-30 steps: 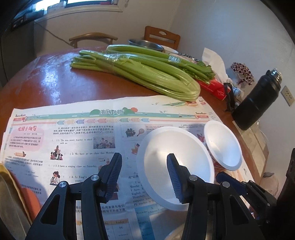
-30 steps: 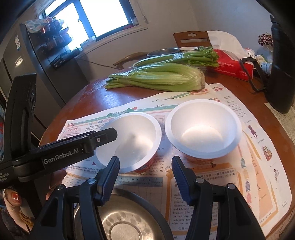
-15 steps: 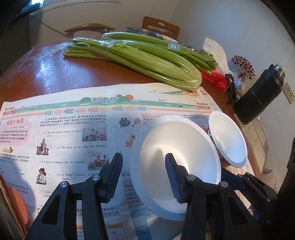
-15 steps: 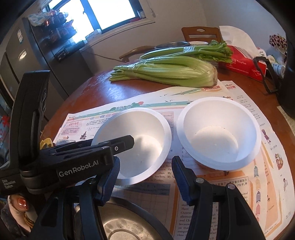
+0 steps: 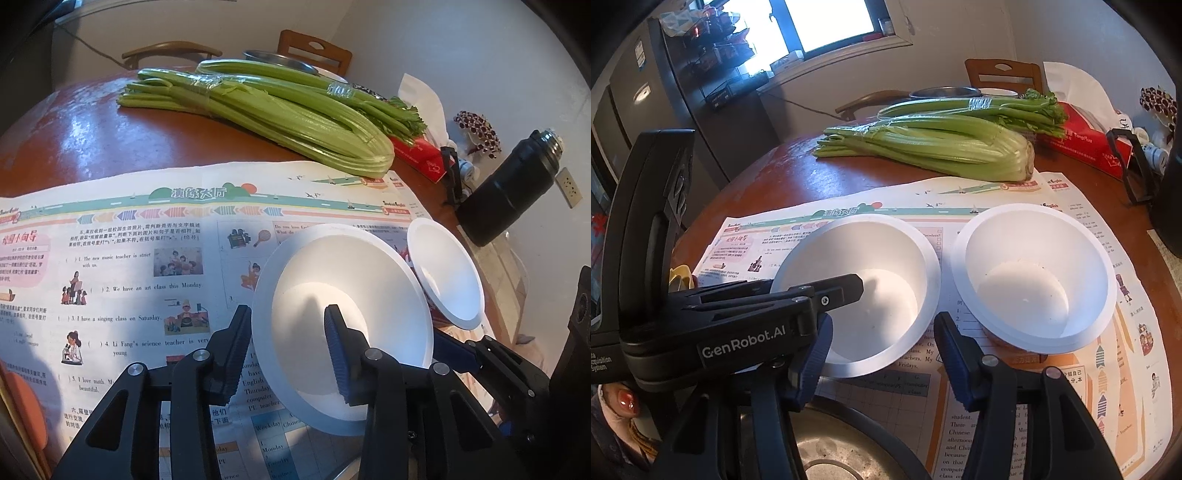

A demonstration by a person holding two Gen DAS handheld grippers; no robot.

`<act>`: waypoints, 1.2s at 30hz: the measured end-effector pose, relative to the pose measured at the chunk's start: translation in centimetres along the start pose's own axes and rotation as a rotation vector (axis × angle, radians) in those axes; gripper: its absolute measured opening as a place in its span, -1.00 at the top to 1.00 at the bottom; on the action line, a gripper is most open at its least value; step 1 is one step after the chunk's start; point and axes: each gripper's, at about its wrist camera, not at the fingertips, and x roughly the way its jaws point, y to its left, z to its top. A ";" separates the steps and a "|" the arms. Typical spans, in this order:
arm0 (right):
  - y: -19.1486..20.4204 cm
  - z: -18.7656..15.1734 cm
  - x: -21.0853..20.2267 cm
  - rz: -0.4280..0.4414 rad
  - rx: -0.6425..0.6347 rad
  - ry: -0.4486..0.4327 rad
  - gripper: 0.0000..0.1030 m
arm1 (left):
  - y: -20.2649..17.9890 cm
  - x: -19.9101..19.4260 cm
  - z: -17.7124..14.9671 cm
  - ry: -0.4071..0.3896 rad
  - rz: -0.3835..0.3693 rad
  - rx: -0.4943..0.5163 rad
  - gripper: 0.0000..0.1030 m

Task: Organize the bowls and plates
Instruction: 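Lift the paper bowl with the left gripper over the steel bowl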

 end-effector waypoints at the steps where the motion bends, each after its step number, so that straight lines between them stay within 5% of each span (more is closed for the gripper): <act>1: 0.0 0.0 0.0 0.001 0.001 0.003 -0.12 | 0.0 0.0 0.0 0.002 -0.003 -0.003 0.21; 36: 4.4 -0.6 -7.2 0.041 -0.084 -0.111 -0.09 | -2.0 -9.5 -2.3 -0.146 0.042 0.008 0.22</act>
